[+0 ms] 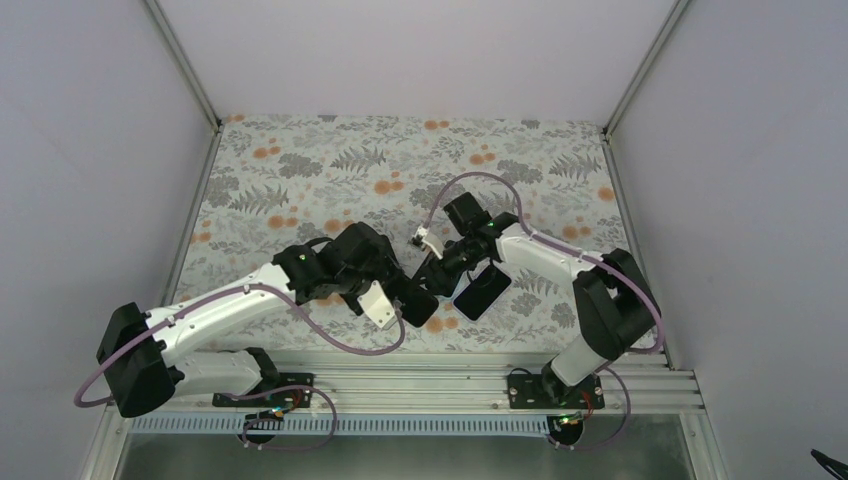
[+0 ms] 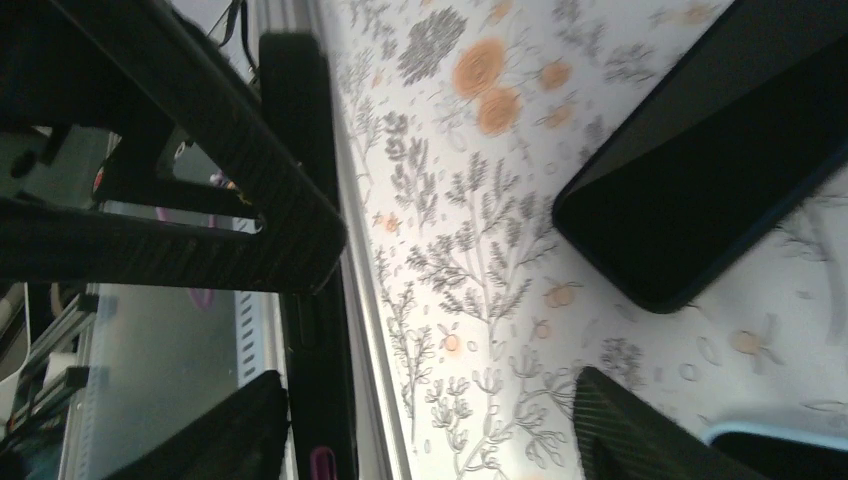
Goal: Take the phone out of the phone case
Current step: Adjust the phone, then remove the phone case from the phone.
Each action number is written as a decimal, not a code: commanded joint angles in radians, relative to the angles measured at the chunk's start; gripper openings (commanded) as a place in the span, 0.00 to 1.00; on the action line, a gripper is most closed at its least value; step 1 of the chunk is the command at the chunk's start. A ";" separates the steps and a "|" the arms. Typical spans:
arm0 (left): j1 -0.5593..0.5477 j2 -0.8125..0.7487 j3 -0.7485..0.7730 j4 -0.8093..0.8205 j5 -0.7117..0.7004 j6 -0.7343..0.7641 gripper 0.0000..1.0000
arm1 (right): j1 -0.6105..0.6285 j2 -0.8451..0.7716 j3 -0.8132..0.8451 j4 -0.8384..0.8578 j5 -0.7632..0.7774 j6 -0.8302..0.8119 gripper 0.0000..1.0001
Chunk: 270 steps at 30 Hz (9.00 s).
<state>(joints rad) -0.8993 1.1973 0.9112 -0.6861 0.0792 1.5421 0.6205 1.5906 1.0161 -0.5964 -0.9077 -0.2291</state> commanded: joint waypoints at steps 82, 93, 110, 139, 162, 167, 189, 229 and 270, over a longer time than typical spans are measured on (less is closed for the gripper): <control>0.506 0.238 0.507 0.769 1.091 -1.990 0.99 | -0.348 -0.136 0.328 1.192 -0.309 1.162 0.04; 0.442 0.296 0.495 0.858 1.060 -2.069 0.71 | -0.347 -0.142 0.248 1.239 -0.250 1.250 0.04; 0.426 0.325 0.446 0.962 1.046 -2.170 0.17 | -0.347 -0.129 0.177 1.428 -0.227 1.413 0.04; 0.446 0.306 0.572 0.434 1.090 -1.693 0.02 | -0.347 -0.163 0.367 0.531 -0.270 0.654 0.23; 0.477 0.339 0.652 0.263 1.125 -1.539 0.43 | -0.352 -0.134 0.431 0.504 -0.386 0.657 0.04; 0.504 0.302 0.596 0.293 1.186 -1.521 0.47 | -0.371 -0.137 0.412 0.619 -0.456 0.760 0.04; 0.497 0.229 0.454 0.417 1.195 -1.595 0.47 | -0.409 -0.143 0.253 1.030 -0.436 1.271 0.04; 0.460 0.289 0.419 0.459 1.069 -1.659 0.32 | -0.412 -0.170 0.241 1.129 -0.483 1.335 0.04; 0.497 0.296 0.353 0.539 1.043 -1.730 0.28 | -0.408 -0.191 0.144 1.483 -0.488 1.643 0.04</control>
<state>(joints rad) -0.4229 1.4639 1.2900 -0.1467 1.2266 -0.1780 0.2001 1.4593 1.1500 0.7624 -1.3540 1.3136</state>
